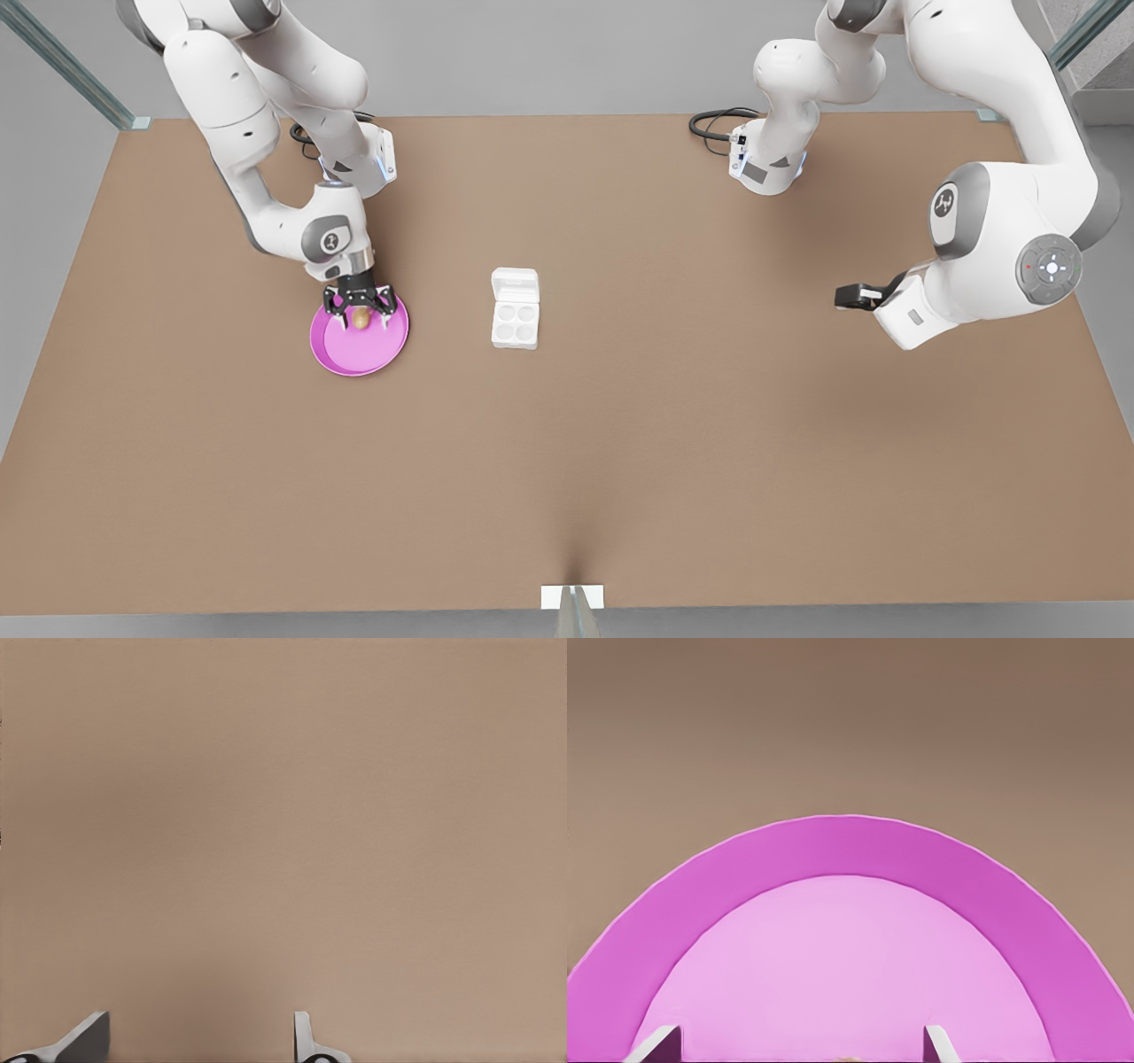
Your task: Pack egg into the box and close the box lid
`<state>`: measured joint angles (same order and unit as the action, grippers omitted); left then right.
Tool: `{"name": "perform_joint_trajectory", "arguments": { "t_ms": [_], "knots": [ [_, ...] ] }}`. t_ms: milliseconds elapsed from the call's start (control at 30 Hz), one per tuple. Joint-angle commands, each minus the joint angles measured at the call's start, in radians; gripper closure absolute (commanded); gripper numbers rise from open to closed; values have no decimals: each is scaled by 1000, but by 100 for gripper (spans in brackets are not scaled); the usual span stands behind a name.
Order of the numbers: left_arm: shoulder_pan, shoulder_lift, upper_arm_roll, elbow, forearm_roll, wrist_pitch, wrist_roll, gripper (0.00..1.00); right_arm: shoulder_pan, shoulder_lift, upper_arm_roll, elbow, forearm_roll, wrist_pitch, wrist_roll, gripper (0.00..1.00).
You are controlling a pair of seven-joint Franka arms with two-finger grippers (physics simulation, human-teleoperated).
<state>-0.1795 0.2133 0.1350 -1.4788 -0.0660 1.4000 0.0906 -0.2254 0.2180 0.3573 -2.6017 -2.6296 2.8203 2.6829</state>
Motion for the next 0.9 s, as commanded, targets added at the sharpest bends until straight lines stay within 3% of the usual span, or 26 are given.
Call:
{"name": "perform_joint_trajectory", "arguments": {
  "t_ms": [0, 667, 733, 800, 833, 867],
  "knots": [
    [0, 0, 0, 0, 0, 1, 0, 0, 0, -8, 0, -6, 0, 2, 2, 0],
    [0, 6, -1, -2, 0, -4, 0, 0, -15, -5, -6, -28, 10, 5, 3, 0],
    [0, 8, -1, -6, 0, -4, 0, 0, -15, -2, -6, -28, 10, 5, 3, 16],
    [0, 8, -1, -8, 0, -9, 0, 0, -15, -2, -6, -28, 10, 5, 5, 22],
    [0, 8, -1, -8, 0, -7, 0, 0, -15, -2, -6, -28, 10, 4, 3, 31],
    [0, 9, -1, -8, -1, -7, 0, 0, -15, -2, -6, -28, 10, 4, 3, 32]
  ]
}}
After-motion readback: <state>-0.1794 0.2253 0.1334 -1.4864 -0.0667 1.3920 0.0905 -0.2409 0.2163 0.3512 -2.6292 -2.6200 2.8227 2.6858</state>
